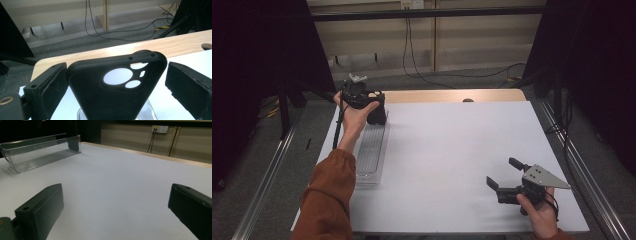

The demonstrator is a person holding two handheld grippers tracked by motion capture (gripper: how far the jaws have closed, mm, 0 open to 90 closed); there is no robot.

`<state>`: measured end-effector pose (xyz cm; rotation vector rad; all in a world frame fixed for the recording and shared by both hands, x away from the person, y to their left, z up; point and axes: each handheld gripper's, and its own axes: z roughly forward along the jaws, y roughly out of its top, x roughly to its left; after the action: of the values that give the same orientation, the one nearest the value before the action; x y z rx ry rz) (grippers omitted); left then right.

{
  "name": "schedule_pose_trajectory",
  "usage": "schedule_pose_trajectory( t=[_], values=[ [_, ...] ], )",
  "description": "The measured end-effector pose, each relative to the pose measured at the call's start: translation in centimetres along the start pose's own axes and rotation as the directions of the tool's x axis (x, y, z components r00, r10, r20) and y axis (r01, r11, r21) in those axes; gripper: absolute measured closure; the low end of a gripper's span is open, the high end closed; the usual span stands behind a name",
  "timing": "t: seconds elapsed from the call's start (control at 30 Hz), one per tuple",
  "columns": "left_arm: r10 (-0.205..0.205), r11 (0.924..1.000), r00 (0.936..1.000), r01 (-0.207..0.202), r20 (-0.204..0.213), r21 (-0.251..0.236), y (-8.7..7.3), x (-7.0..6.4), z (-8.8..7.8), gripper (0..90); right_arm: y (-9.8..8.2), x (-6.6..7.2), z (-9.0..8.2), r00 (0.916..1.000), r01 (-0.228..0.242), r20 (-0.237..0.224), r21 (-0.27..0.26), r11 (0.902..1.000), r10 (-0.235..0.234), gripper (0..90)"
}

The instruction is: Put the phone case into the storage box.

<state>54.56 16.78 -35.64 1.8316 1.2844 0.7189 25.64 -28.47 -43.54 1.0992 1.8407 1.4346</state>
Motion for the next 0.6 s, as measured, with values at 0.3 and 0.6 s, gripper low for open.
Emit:
schedule_pose_trajectory(
  t=[0.3,0.6],
  values=[
    [0.009,0.9989,0.9999,-0.008,0.010,-0.047,0.16,0.47,-0.18,4.0,0.00,0.00,-0.01,1.0000,0.001,0.000,0.000,1.0000,-0.001,0.0],
    [0.021,0.9942,0.9991,-0.017,0.036,-0.106,0.30,0.75,-0.34,3.3,0.02,0.02,-0.03,1.0000,0.000,0.001,-0.001,1.0000,0.000,0.0]
  ],
)
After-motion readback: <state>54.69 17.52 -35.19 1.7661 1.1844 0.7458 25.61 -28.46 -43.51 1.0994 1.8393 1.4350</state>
